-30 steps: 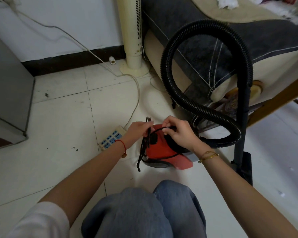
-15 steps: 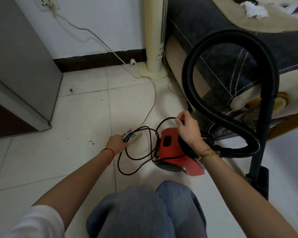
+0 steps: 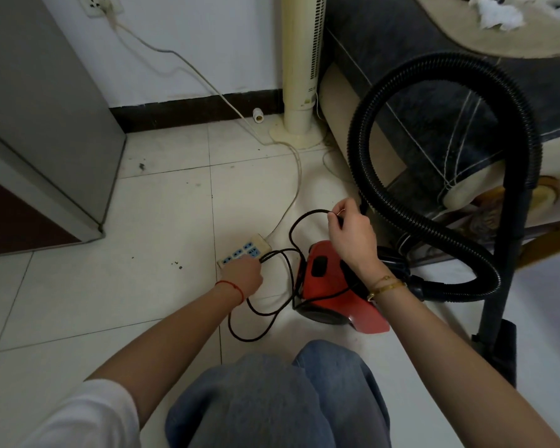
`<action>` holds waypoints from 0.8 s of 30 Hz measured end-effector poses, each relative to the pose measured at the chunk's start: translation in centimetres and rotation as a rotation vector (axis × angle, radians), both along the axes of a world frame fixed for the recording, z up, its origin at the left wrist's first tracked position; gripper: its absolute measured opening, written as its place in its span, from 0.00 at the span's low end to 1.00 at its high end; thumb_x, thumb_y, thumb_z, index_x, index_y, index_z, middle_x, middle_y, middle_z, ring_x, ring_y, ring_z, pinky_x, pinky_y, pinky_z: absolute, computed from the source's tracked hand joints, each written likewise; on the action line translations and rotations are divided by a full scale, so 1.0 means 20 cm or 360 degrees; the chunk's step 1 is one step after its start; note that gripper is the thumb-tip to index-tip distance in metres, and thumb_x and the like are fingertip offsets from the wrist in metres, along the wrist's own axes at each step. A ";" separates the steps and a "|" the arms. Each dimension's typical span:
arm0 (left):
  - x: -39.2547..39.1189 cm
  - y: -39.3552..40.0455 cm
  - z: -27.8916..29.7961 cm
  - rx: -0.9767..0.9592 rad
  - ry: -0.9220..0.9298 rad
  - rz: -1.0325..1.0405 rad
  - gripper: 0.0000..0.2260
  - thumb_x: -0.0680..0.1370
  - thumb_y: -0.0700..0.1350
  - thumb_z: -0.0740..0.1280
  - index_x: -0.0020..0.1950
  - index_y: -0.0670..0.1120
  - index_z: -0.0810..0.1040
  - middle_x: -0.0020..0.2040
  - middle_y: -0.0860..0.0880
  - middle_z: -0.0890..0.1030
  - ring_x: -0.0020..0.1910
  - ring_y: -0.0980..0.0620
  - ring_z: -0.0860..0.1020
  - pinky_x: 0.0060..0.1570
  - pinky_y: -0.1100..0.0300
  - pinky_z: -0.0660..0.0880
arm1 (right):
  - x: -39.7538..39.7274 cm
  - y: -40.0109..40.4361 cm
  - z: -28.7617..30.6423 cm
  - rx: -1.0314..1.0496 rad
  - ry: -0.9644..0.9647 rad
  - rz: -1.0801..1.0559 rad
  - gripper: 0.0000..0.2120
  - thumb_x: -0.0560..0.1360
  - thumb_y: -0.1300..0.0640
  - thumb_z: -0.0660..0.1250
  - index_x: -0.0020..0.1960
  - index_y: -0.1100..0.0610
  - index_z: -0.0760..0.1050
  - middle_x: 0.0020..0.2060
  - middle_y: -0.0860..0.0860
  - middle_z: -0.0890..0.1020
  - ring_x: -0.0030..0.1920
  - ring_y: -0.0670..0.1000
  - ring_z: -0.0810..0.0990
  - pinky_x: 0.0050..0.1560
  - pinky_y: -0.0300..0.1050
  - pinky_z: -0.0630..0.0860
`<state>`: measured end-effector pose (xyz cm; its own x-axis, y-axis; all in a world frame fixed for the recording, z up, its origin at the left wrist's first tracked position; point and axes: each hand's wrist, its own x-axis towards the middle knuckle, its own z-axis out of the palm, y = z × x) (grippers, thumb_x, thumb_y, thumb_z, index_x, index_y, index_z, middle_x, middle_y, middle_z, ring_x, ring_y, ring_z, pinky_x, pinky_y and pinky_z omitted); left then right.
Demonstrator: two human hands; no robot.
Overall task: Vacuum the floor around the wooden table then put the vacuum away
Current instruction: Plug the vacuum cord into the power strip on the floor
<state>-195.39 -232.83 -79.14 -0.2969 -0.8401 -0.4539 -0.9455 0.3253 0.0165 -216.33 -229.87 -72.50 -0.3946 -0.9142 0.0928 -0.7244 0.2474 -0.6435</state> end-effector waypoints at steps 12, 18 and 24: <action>-0.24 -0.15 0.09 0.1223 0.1463 0.1451 0.25 0.79 0.59 0.56 0.43 0.39 0.79 0.35 0.45 0.82 0.32 0.50 0.76 0.34 0.61 0.72 | -0.01 0.07 0.06 0.0103 -0.0331 0.0621 0.07 0.72 0.56 0.63 0.39 0.49 0.79 0.29 0.52 0.81 0.30 0.50 0.76 0.34 0.46 0.70; -0.20 -0.12 -0.02 0.1203 0.1022 0.1116 0.09 0.77 0.36 0.65 0.37 0.43 0.76 0.28 0.49 0.76 0.24 0.57 0.70 0.26 0.69 0.66 | -0.05 0.05 -0.06 0.0604 -0.0570 0.0734 0.12 0.73 0.58 0.61 0.36 0.57 0.82 0.32 0.54 0.83 0.35 0.52 0.81 0.40 0.45 0.78; -0.21 -0.10 -0.18 0.0598 0.1095 0.1017 0.02 0.72 0.39 0.71 0.43 0.41 0.82 0.36 0.45 0.80 0.34 0.52 0.76 0.38 0.62 0.75 | -0.12 -0.07 -0.25 0.0554 -0.0042 0.0418 0.09 0.73 0.58 0.60 0.40 0.55 0.79 0.35 0.51 0.79 0.37 0.52 0.77 0.34 0.39 0.68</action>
<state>-199.55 -234.90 -82.80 -0.1383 -0.7713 -0.6213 -0.6874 -0.3769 0.6208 -218.71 -231.34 -77.58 -0.1426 -0.9588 -0.2455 -0.7762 0.2623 -0.5733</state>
